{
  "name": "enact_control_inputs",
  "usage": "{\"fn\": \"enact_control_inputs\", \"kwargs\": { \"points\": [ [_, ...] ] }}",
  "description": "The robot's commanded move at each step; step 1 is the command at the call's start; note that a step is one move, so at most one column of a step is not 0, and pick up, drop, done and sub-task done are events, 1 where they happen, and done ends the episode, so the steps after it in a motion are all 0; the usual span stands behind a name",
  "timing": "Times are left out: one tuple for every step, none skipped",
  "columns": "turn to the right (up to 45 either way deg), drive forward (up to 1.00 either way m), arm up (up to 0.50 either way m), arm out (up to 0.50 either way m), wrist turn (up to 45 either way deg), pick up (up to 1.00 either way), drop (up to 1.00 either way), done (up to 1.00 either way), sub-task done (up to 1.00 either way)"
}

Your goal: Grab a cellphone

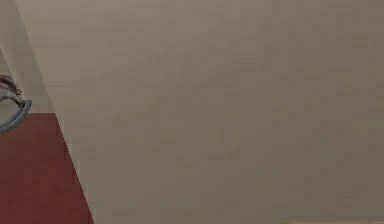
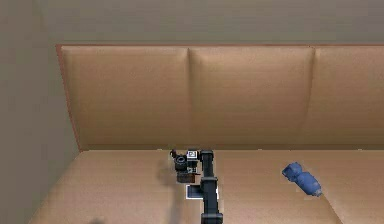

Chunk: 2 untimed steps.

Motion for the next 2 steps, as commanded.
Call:
{"fn": "enact_control_inputs", "kwargs": {
  "points": [
    [0.0, 0.0, -0.3, 0.0, 0.0, 0.0, 0.0, 0.0, 0.0],
    [0.0, 0.0, 0.0, 0.0, 0.0, 1.0, 0.0, 0.0, 0.0]
  ]
}}
